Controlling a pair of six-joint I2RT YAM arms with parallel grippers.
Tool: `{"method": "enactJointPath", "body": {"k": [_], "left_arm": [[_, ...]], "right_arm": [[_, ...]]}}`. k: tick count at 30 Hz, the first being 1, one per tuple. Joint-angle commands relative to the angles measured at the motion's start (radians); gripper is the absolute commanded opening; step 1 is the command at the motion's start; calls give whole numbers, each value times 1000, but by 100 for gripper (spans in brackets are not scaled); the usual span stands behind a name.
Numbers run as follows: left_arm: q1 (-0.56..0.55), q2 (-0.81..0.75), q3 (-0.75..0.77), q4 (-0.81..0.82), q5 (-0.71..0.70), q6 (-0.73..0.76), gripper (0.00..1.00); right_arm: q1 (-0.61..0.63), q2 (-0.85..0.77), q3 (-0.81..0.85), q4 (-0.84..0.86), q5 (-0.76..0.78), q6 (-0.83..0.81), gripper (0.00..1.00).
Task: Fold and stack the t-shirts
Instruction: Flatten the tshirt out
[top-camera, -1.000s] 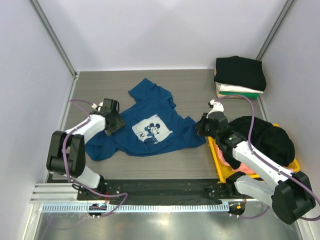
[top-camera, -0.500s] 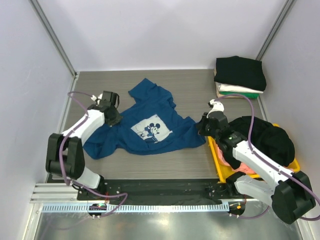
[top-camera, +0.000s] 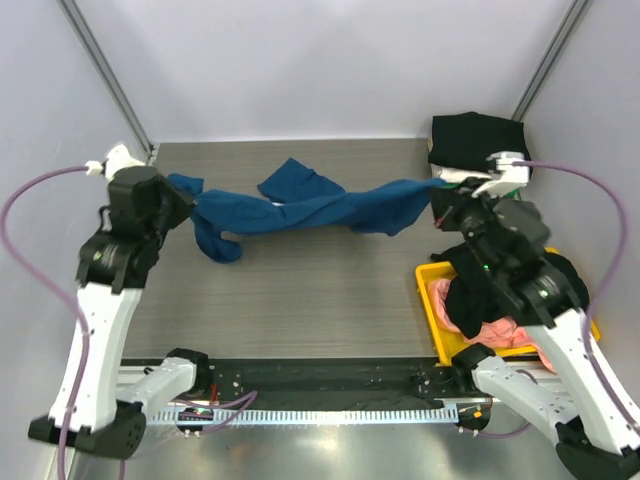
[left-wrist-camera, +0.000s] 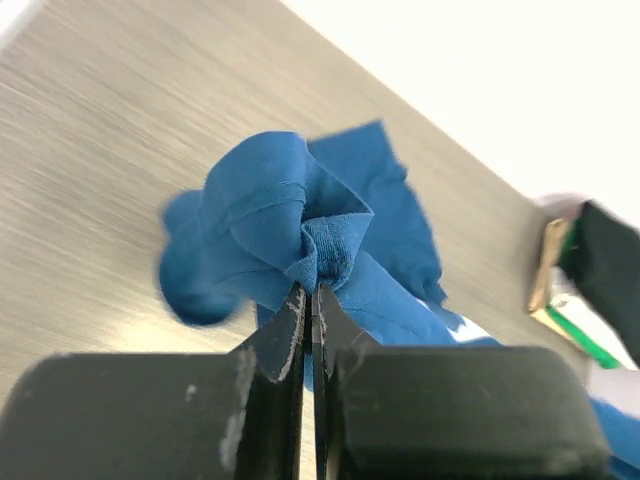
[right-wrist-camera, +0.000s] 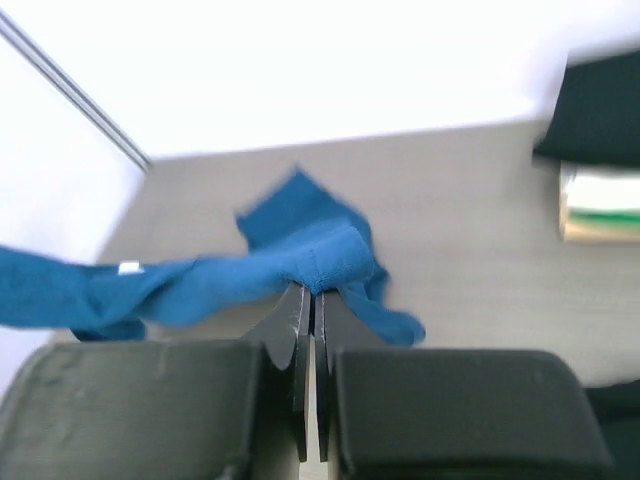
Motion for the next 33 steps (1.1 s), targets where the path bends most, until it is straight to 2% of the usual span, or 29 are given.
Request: {"method": "enactJointPath", "body": {"k": [1, 9, 12, 15, 18, 21, 22, 24, 25, 27, 28, 29, 30, 31, 32, 33], "left_arm": [[-2, -90, 99, -96, -54, 27, 0], [-2, -286, 283, -133, -139, 76, 0], [-2, -302, 347, -153, -145, 95, 0], [0, -273, 409, -181, -128, 119, 0], [0, -196, 453, -214, -116, 144, 0], [-2, -58, 493, -289, -146, 161, 3], [-2, -15, 505, -305, -154, 164, 5], [4, 103, 499, -334, -172, 179, 7], [23, 138, 477, -328, -162, 190, 10], [185, 238, 420, -264, 5, 205, 12], [249, 267, 380, -216, 72, 214, 28], [341, 313, 307, -142, 172, 225, 42], [363, 417, 295, -121, 188, 242, 68], [382, 486, 304, -112, 209, 256, 79], [397, 545, 321, -130, 252, 271, 84], [405, 633, 341, -150, 278, 288, 85]], "right_arm": [[4, -83, 133, -48, 7, -81, 1], [4, -281, 262, -10, -37, -195, 1], [4, -295, 325, 9, -36, -247, 1], [4, -243, 420, 24, -42, -297, 1], [4, -38, 532, 24, -27, -351, 1], [2, 128, 619, 23, 99, -403, 1], [4, 249, 650, 23, 134, -412, 1], [1, 363, 670, 29, 246, -452, 1], [-30, 432, 673, 52, 251, -457, 1], [-103, 631, 692, 55, 149, -381, 1], [-179, 700, 731, 50, 94, -333, 1], [-209, 842, 762, 40, 22, -292, 4], [-232, 904, 832, 3, -32, -224, 49], [-249, 961, 877, -31, -49, -210, 73], [-245, 1022, 921, -69, -45, -202, 83], [-239, 1070, 948, -95, -25, -207, 87]]}}
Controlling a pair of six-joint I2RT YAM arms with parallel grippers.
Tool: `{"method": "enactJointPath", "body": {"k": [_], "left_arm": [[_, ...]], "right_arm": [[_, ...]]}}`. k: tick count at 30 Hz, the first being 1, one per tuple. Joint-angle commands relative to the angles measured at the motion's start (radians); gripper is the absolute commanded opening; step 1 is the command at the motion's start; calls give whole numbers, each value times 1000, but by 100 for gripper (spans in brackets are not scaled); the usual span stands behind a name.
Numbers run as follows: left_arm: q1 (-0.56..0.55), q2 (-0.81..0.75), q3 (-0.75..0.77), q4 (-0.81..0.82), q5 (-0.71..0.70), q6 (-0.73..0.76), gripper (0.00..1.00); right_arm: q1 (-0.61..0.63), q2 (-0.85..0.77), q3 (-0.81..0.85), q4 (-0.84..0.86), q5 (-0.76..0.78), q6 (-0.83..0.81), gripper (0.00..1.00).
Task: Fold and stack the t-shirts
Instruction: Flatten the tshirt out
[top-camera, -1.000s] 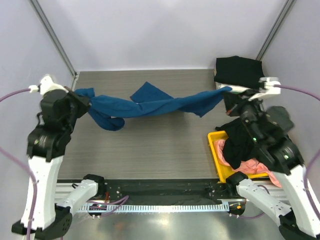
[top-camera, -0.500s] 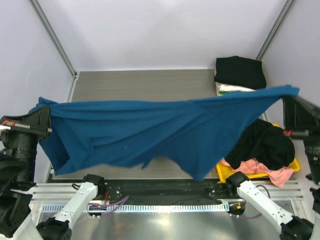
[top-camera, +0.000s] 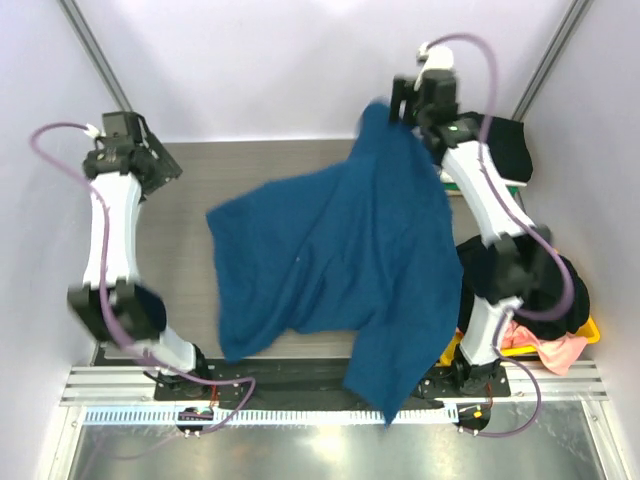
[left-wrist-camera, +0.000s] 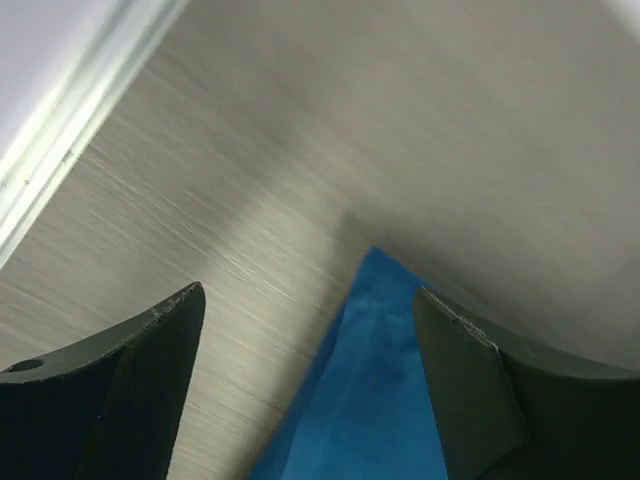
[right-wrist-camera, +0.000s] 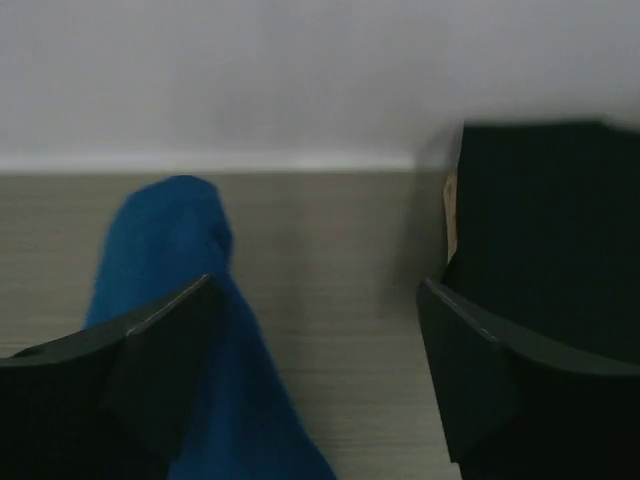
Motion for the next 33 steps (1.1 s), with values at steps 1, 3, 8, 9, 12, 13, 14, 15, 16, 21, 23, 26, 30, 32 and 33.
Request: {"method": "enactJointPath", "body": {"k": [1, 3, 8, 9, 12, 13, 14, 15, 16, 21, 23, 26, 30, 32, 33], "left_arm": [[39, 116, 17, -12, 156, 69, 86], [30, 42, -97, 62, 176, 58, 87], [-5, -135, -346, 176, 191, -1, 91], [-13, -150, -416, 184, 196, -8, 92], [-46, -164, -513, 230, 199, -31, 91], [-53, -160, -565, 242, 208, -38, 90], [-54, -138, -591, 270, 220, -61, 90], [-53, -129, -613, 287, 234, -72, 88], [-56, -118, -654, 306, 245, -86, 87], [-86, -2, -693, 388, 214, -139, 84], [-85, 41, -664, 385, 205, -147, 83], [-88, 142, -616, 373, 161, -167, 82], [-93, 293, -454, 345, 121, -176, 79], [-94, 408, -370, 307, 84, -158, 79], [-93, 457, -310, 288, 76, -147, 78]], "right_arm": [[-16, 40, 67, -125, -22, 71, 91], [-11, -30, -23, -84, -19, 83, 93], [-11, -216, -353, -4, -25, 157, 95], [-11, -240, -394, -3, -33, 171, 95], [-11, -325, -552, 36, -129, 241, 95], [-11, -352, -627, 75, -200, 264, 95], [-7, -362, -663, 100, -250, 293, 95], [-3, -365, -695, 138, -278, 307, 95], [3, -363, -741, 152, -303, 315, 95], [15, -285, -783, 182, -409, 318, 94], [17, -247, -775, 188, -432, 317, 94], [15, -179, -760, 189, -434, 314, 93], [15, -116, -754, 189, -420, 317, 93], [15, -83, -752, 189, -423, 320, 93], [15, -75, -751, 191, -424, 320, 93]]}}
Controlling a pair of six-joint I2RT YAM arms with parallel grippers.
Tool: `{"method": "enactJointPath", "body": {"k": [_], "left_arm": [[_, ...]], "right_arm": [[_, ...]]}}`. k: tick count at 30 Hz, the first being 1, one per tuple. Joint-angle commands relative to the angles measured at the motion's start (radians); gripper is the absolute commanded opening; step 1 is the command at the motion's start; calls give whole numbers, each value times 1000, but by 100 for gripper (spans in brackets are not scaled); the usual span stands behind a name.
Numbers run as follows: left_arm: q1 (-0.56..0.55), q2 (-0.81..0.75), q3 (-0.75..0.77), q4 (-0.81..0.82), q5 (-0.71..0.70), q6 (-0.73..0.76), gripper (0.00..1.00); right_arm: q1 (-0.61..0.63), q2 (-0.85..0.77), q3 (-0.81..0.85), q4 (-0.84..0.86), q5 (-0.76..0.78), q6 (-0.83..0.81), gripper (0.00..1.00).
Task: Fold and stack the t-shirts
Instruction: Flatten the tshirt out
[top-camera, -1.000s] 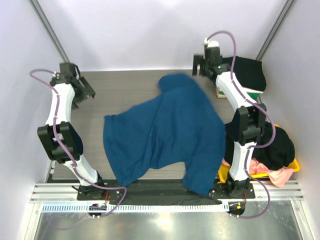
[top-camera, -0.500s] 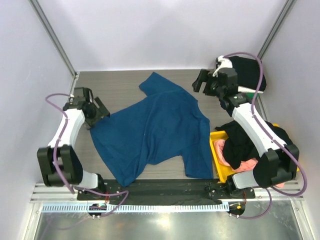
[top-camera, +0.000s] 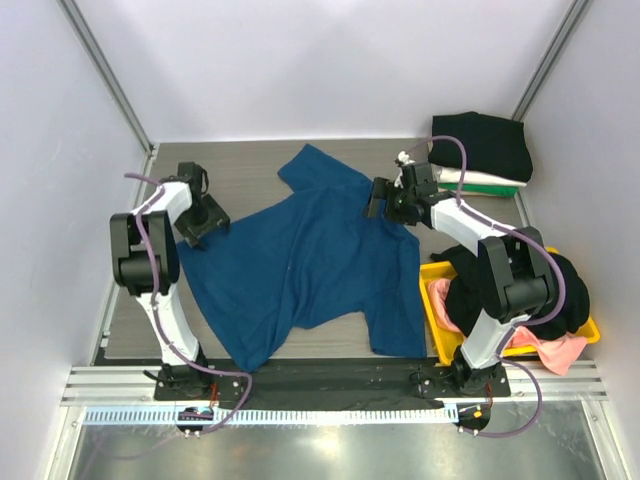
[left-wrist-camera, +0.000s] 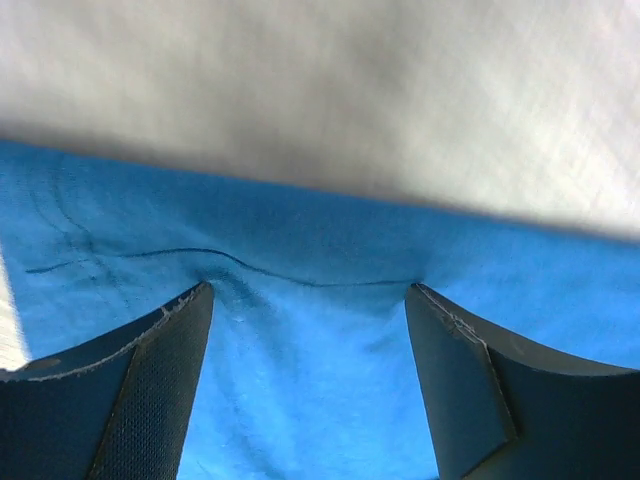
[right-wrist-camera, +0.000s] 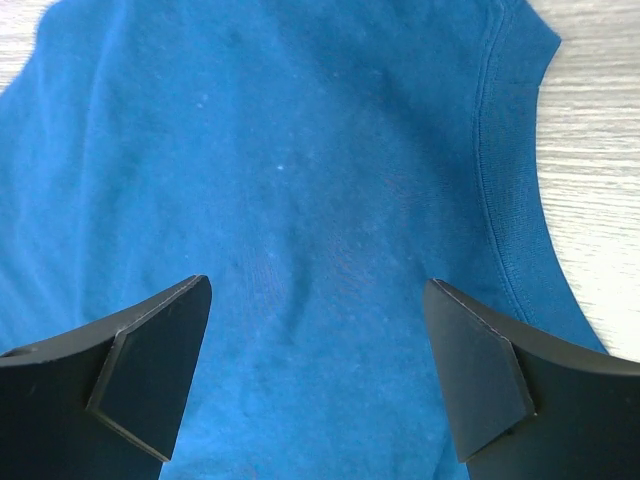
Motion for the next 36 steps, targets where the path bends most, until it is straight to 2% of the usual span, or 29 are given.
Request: {"method": "enactJointPath", "body": {"k": [1, 3, 4, 6, 7, 10, 11, 12, 14, 17, 18, 19, 20, 21, 22, 24, 25, 27, 28, 29, 32, 36], "left_arm": [[-2, 175, 243, -46, -88, 14, 79], [-4, 273, 383, -110, -111, 42, 78], [-4, 318, 531, -136, -114, 51, 79], [-2, 467, 674, -208, -140, 71, 78], [-4, 523, 846, -257, -145, 77, 78], [-2, 735, 1129, -296, -119, 132, 78], [1, 784, 1340, -302, -108, 154, 78], [4, 865, 1423, -302, -90, 174, 79], [10, 855, 1491, -250, -41, 171, 80], [10, 577, 1220, -103, -51, 142, 83], [12, 492, 1020, -63, -59, 131, 85], [12, 320, 942, -31, -89, 116, 86], [12, 251, 882, -38, -117, 105, 86], [12, 173, 756, -54, -148, 96, 86], [12, 51, 700, -87, -197, 77, 87], [18, -81, 559, -116, -223, 57, 86], [24, -214, 400, -121, -232, 39, 86], [35, -338, 241, -115, -232, 19, 86], [45, -407, 78, -109, -222, 8, 87], [76, -523, 10, -107, -188, -27, 87], [116, -732, -235, -84, -99, -61, 86], [134, -869, -383, -98, -27, -107, 85]], "right_arm": [[3, 33, 34, 49, -19, 7, 93], [3, 46, 35, 51, -20, 9, 93], [3, 51, 37, 51, -20, 7, 93], [1, 71, 41, 51, -22, 10, 93], [3, 76, 44, 49, -23, 13, 93], [3, 102, 61, 49, -37, 7, 93], [3, 108, 69, 51, -37, 6, 93], [3, 119, 78, 49, -36, 6, 93], [3, 128, 109, 46, -40, -2, 92], [3, 114, 130, 28, -54, -5, 92], [3, 105, 129, 25, -50, -4, 92], [3, 74, 118, 25, -49, 0, 92], [3, 57, 106, 25, -48, 10, 92], [4, 39, 94, 25, -48, 19, 92], [6, -10, 62, 25, -48, 29, 92], [23, -65, -12, 20, -42, 46, 92], [30, -119, -40, 13, -28, 49, 92], [52, -180, -133, -13, -14, 67, 92], [87, -209, -162, -30, -2, 78, 92], [108, -270, -193, -49, 31, 104, 92], [220, -407, -316, -115, 102, 165, 92], [369, -605, -500, -211, 214, 314, 92]]}}
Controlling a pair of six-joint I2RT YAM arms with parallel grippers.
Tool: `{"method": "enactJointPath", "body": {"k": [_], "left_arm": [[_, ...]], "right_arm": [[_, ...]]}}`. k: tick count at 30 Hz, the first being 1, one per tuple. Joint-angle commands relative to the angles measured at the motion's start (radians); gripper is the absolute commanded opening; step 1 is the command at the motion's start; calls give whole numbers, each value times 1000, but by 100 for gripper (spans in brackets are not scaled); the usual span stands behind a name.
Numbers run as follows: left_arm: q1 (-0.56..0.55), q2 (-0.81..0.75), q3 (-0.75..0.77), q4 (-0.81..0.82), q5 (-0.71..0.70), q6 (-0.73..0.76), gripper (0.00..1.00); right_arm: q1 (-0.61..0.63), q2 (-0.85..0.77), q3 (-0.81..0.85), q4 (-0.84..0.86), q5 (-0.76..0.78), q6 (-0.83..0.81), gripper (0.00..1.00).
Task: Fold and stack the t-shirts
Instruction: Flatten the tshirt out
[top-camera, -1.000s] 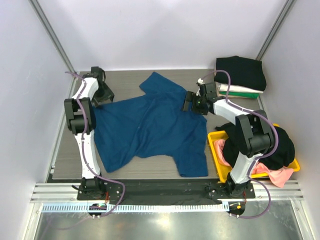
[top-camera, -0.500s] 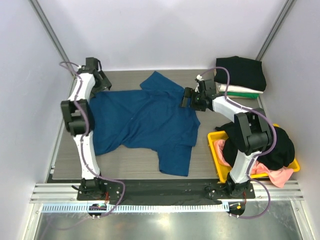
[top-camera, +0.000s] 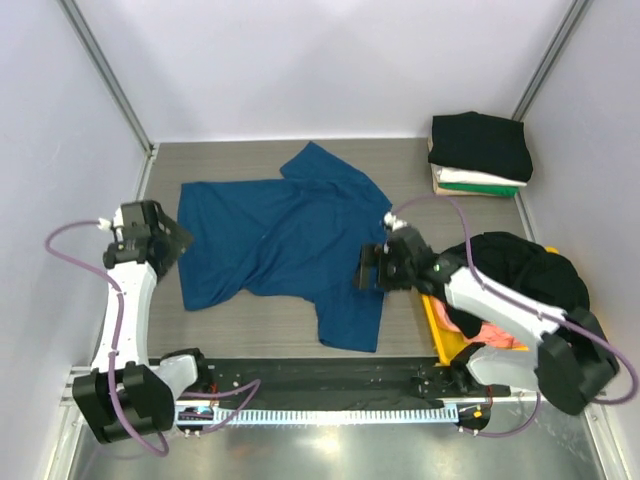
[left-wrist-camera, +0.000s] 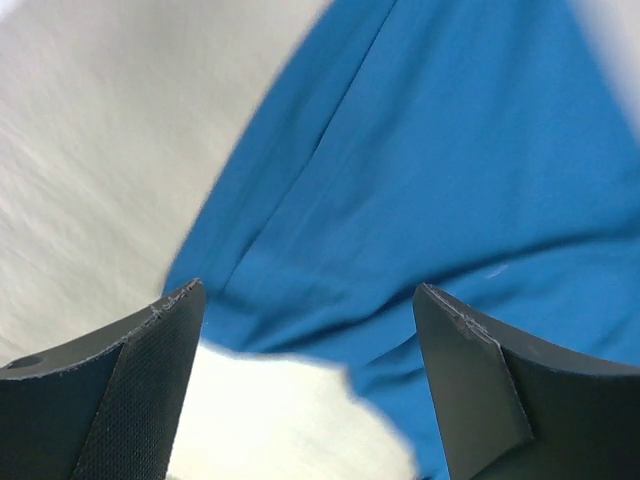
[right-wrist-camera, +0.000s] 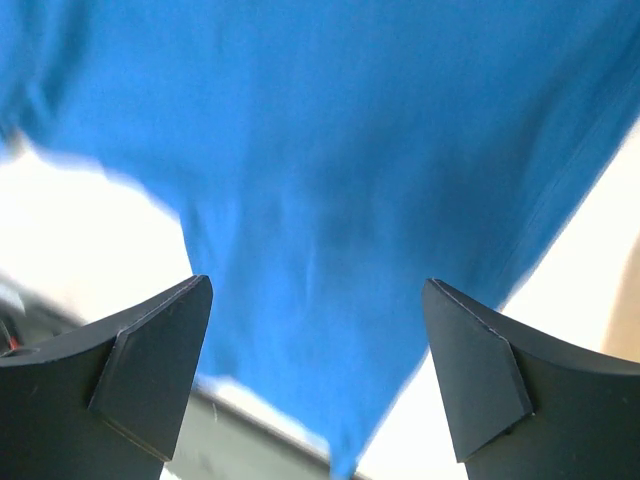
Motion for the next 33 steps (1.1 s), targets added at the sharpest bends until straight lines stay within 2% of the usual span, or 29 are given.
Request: {"method": "enactJointPath", "body": {"k": [1, 3, 7, 9, 12, 16, 22, 23, 24, 25, 28, 29, 33], "left_arm": [[4, -57, -102, -22, 97, -62, 85], [4, -133, -160, -36, 100, -78, 85], [5, -259, -268, -50, 106, -154, 83], [5, -307, -326, -53, 88, -174, 82], [2, -350, -335, -62, 77, -223, 81], [2, -353, -340, -74, 65, -233, 81], [0, -353, -345, -77, 51, -246, 80], [0, -355, -348, -76, 48, -248, 78], [-1, -352, -349, -76, 40, -254, 78], [-1, -350, -352, -73, 36, -253, 77], [-1, -330, -348, -77, 7, -262, 75], [-1, -326, -354, -70, 7, -263, 75], [-9, -286, -391, -42, 16, -280, 72]], "right_arm": [[109, -166, -118, -134, 144, 167, 91], [187, -276, -182, -178, 186, 225, 90], [336, -390, -269, -200, 232, 386, 89], [450, -390, -294, -195, 258, 472, 89], [599, -335, -296, -186, 330, 555, 88], [661, -256, -302, -151, 370, 593, 86], [667, -194, -308, -109, 419, 587, 75], [667, -182, -306, -106, 430, 583, 68], [667, -158, -306, -93, 451, 583, 64], [666, -142, -308, -77, 454, 577, 49], [661, -81, -294, -23, 455, 555, 19], [655, -71, -282, -20, 459, 528, 2], [469, -65, -190, -13, 418, 351, 1]]}}
